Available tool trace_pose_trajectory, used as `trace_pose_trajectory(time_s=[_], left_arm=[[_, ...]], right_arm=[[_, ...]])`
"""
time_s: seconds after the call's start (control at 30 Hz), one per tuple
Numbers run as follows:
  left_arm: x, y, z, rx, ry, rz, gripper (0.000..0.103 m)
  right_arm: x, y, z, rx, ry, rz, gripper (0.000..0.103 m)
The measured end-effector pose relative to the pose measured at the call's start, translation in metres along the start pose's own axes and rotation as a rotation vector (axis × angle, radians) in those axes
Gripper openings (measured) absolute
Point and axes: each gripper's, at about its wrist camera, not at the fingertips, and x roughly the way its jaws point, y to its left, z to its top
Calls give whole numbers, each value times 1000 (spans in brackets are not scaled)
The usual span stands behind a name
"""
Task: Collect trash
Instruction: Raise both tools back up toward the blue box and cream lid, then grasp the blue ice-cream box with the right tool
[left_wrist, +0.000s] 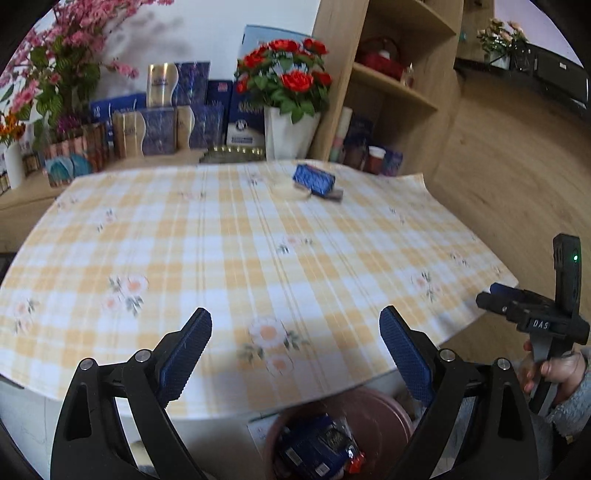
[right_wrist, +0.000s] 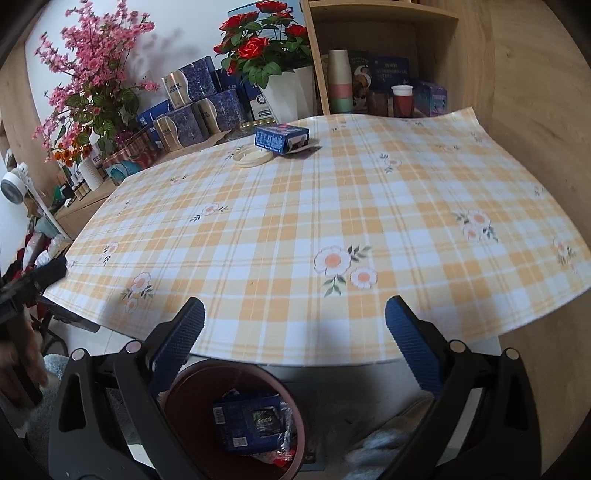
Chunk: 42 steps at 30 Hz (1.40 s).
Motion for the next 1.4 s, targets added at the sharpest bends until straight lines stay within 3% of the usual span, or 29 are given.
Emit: trace_pose_trajectory(time_s=[0.47,0.93,1.1,1.4], left_arm=[[25,30,60,41,-43,18,90],[95,66,106,-9,-3,23,90],[119,80,114,-35,18,30,90],[154,92,122,-56,49,12,90]], right_arm=[[49,6,84,-160,19,-8,97],[194,28,194,-417,85,-134,97],[257,51,207,-598,125,-259,96],[320,73,222,-754,158,-342,96]])
